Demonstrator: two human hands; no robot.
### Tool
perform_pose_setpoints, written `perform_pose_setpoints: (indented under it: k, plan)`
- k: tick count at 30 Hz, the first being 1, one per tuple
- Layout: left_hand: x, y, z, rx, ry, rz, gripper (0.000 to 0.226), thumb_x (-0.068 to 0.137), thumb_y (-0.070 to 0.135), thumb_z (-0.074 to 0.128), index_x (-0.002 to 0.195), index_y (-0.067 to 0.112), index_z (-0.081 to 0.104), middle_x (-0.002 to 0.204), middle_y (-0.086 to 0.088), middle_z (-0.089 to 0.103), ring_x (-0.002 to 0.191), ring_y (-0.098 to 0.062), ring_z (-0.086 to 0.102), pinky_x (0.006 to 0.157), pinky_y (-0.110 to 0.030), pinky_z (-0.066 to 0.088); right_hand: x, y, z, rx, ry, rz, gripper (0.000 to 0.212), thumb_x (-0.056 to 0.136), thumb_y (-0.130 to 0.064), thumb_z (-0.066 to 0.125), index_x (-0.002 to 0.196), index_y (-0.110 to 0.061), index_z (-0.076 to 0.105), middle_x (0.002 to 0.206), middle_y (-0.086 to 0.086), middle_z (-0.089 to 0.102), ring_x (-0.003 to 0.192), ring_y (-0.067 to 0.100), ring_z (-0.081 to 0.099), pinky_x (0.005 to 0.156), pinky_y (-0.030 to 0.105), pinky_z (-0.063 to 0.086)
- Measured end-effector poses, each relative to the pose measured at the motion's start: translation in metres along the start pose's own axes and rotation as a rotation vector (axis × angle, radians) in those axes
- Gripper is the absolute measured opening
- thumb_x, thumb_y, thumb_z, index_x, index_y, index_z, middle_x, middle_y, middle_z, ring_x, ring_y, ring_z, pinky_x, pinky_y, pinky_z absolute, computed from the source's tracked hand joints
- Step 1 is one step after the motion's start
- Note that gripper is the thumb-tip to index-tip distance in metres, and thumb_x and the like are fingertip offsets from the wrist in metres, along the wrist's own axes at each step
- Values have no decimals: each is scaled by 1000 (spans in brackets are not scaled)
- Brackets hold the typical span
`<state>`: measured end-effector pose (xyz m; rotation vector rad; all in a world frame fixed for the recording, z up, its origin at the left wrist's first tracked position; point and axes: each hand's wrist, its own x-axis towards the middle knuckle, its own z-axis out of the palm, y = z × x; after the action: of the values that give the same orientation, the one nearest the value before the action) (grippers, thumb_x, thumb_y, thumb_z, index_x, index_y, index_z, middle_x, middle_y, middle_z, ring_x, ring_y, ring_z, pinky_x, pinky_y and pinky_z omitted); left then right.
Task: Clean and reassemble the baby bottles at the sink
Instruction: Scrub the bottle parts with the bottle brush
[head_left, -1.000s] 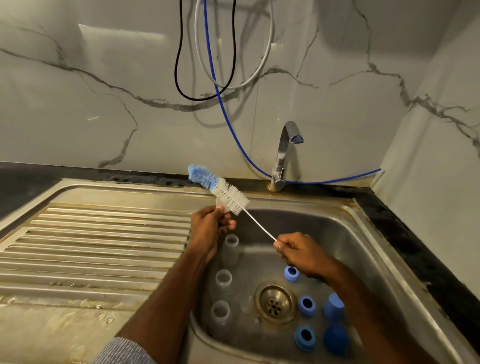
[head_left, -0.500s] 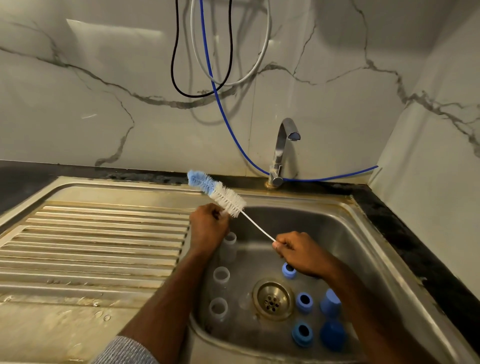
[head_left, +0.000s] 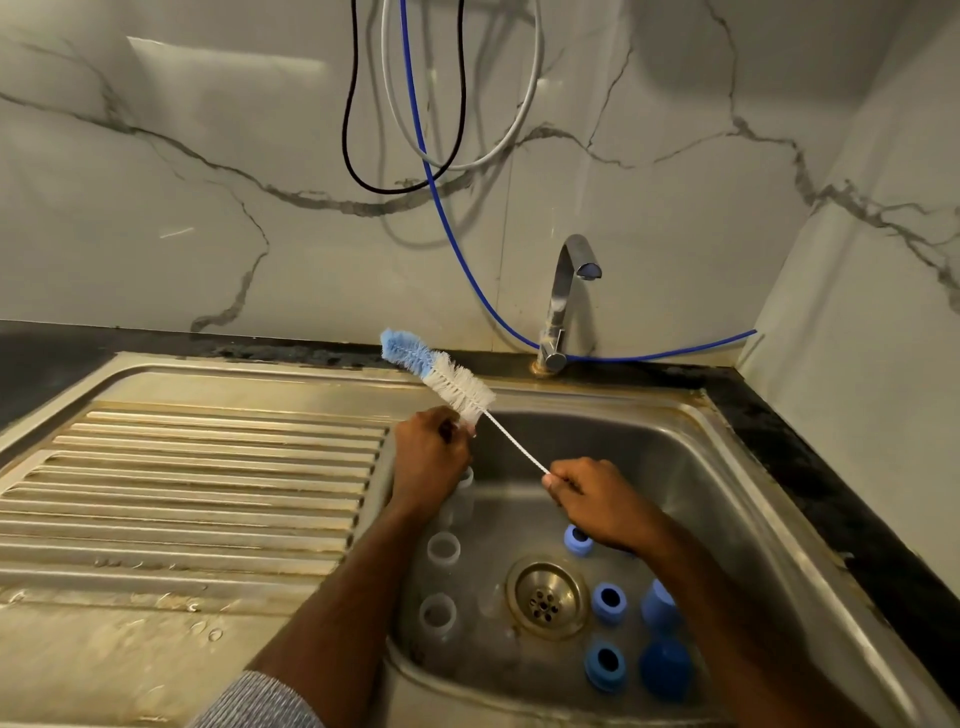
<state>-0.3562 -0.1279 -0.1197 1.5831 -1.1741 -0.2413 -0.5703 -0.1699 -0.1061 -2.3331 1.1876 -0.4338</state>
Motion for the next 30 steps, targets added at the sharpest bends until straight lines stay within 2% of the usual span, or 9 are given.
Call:
perform_pose_setpoints:
  k: [3,6,10,12,16,19,23,27,30]
  plan:
    - [1,1,3,-28,-1,11,6,94,11,69,91,9,74,74,-4,72,55,-8,69,52,-16,54,3,-5,9,9,78,4,37,104,-30,47,73,-12,56,64,3,57,61,18,54,67,43,49]
    - [2,-1,0,-178,17,-100,9,95,12,67,91,7,73,69,-5,71,53,-11,70,49,-16,52,5,-6,8,56,84,17,36,104,-29,48,76,-9,57,64,4,58,59,15,52,65,40,49]
    - [12,-6,-10,-772,-6,-474,14,99,11,60,102,2,70,76,-9,70,63,-17,68,61,-26,58,1,0,-6,149,-19,42,36,102,-26,51,72,-9,58,57,-4,53,55,8,49,59,29,44]
    - [15,-9,-12,-911,-42,-569,15,100,9,56,105,0,68,77,-9,68,65,-15,67,62,-25,57,-2,5,-11,173,-40,54,35,102,-24,52,73,-6,58,60,-1,54,57,10,51,59,28,45]
    - [8,-4,-3,-699,-237,-407,15,100,7,57,99,-2,69,78,-14,68,66,-21,67,65,-31,57,-2,1,-4,125,-21,28,35,103,-25,50,75,-5,58,62,1,53,59,11,48,62,30,43]
    - [7,-4,-1,-532,-262,-295,13,100,10,59,99,3,71,72,-11,72,66,-23,69,70,-36,58,1,-2,4,103,55,8,36,104,-27,49,77,-5,57,63,8,55,58,12,48,62,37,44]
    - [3,-3,-4,-335,-158,-181,13,100,16,61,95,11,72,70,-10,72,62,-20,69,62,-27,60,3,-1,1,104,62,-4,36,103,-28,50,76,-6,57,62,5,54,57,11,48,61,35,45]
    - [10,-6,-11,-439,36,-268,12,100,13,60,99,8,71,78,-10,72,67,-19,70,65,-24,58,1,13,-15,136,-81,33,36,101,-26,53,69,-10,57,60,-1,53,58,9,50,62,32,46]
    - [6,-5,-11,-339,-28,-223,12,100,14,60,98,9,71,78,-10,72,67,-19,71,65,-25,59,-3,15,-17,200,-125,42,35,102,-25,53,68,-15,58,62,-3,54,58,7,50,62,28,45]
